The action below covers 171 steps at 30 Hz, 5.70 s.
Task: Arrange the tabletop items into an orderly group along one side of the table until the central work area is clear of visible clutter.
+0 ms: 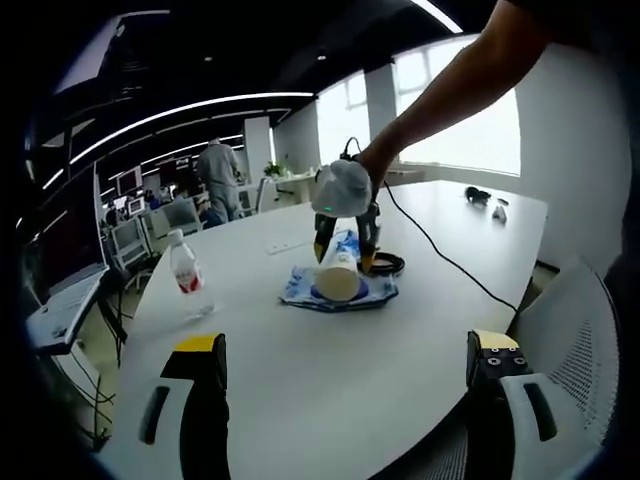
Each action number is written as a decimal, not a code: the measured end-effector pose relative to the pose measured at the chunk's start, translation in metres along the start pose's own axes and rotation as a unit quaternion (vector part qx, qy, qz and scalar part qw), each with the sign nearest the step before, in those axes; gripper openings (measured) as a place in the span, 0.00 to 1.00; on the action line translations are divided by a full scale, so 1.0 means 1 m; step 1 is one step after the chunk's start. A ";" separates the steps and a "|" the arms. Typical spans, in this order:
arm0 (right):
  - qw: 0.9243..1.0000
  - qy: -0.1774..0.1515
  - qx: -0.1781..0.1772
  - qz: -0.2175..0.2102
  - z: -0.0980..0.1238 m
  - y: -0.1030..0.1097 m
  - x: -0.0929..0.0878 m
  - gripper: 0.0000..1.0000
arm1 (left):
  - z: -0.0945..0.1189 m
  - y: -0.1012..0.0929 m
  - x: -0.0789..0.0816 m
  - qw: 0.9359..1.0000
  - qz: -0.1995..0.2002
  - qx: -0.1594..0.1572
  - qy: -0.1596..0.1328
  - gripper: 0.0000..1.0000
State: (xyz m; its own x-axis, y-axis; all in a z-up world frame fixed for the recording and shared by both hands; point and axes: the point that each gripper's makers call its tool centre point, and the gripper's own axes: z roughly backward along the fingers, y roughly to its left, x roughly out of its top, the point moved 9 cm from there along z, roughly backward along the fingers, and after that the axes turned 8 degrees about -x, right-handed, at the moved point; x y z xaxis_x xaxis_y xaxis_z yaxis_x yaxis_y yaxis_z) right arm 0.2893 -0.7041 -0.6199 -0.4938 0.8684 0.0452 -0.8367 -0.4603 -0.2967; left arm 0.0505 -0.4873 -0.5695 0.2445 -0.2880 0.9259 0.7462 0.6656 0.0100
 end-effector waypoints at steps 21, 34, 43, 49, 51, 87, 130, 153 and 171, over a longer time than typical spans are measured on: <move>0.999 0.000 0.016 0.049 -0.012 0.004 0.016 0.49 | 0.003 0.003 0.000 1.000 0.006 0.012 -0.017 0.99; 0.997 0.006 0.024 0.077 -0.017 0.004 0.022 0.46 | 0.003 0.004 0.001 1.000 0.008 0.013 -0.019 0.99; 0.996 0.006 0.027 0.083 -0.017 0.004 0.022 0.45 | 0.005 0.007 0.002 0.999 0.023 0.016 -0.032 0.99; 0.996 0.004 0.034 0.077 -0.015 0.004 0.021 0.44 | 0.005 0.007 0.003 0.999 0.028 0.018 -0.039 0.99; 0.997 0.003 0.032 0.075 -0.014 0.003 0.021 0.43 | 0.005 0.007 0.003 0.999 0.029 0.017 -0.039 0.99; 0.988 -0.076 -0.050 -0.125 0.011 -0.025 0.019 0.41 | 0.006 0.007 0.004 0.999 0.032 0.020 -0.031 0.99; 0.935 -0.138 -0.103 -0.310 0.024 -0.025 0.009 0.39 | 0.007 0.006 0.005 0.999 0.033 0.021 -0.037 0.99; 0.865 -0.207 -0.115 -0.442 0.020 -0.031 0.012 0.39 | 0.006 0.006 0.004 0.999 0.031 0.021 -0.031 0.99; 0.800 -0.267 -0.125 -0.523 0.017 -0.046 0.024 0.39 | 0.007 0.007 0.004 0.999 0.035 0.023 -0.032 0.99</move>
State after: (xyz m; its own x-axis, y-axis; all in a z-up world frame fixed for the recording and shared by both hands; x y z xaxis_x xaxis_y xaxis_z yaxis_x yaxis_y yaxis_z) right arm 0.3119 -0.6651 -0.5893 0.3587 0.5210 0.7745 -0.8180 0.5751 -0.0080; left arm 0.0525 -0.4790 -0.5633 0.2530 -0.1957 0.9475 0.6986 0.7145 -0.0390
